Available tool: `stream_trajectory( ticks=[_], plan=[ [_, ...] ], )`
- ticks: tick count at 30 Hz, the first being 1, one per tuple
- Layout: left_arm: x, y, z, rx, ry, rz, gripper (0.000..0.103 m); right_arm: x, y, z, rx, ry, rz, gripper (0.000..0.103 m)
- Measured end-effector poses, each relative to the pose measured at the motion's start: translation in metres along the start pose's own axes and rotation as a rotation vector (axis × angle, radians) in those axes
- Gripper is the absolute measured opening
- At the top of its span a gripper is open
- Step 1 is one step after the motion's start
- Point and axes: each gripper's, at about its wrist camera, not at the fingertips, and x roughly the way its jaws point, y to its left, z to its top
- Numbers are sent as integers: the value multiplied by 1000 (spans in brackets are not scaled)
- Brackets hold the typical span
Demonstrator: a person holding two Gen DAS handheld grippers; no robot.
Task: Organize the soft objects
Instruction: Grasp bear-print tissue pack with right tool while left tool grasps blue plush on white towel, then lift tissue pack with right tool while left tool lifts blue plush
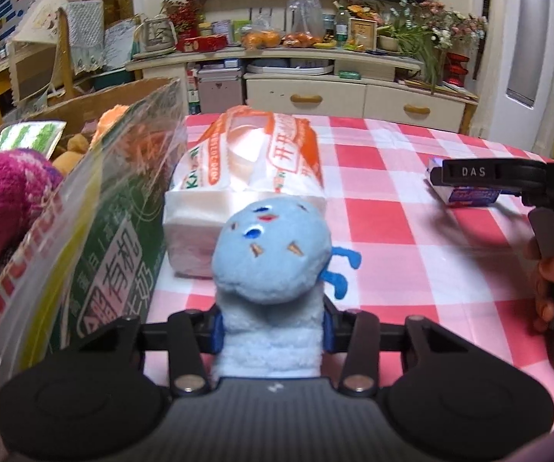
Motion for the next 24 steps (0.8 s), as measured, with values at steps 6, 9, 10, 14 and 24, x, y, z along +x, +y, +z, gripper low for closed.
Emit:
stream_trajectory(
  ticks=[6,9,10,14,24],
  plan=[
    [-2,-2,0,24,3,-28,43,-27,-4,-19,23,-18,-16,91],
    [-4,-4,0,37,6,-42,43,-41,-6,-28,36,-30,-24,91],
    [-5,-5,0,40,7,-48,43,-44,-7,-31,35,-32,-25,91],
    [-9,-6,-1,55,1,-63,43,-59,-5,-42,24,-27,-32,91],
    [-22,-14,-7,96,-5,-121,43,-97,-2,-74,3,1,-49,91]
  ],
)
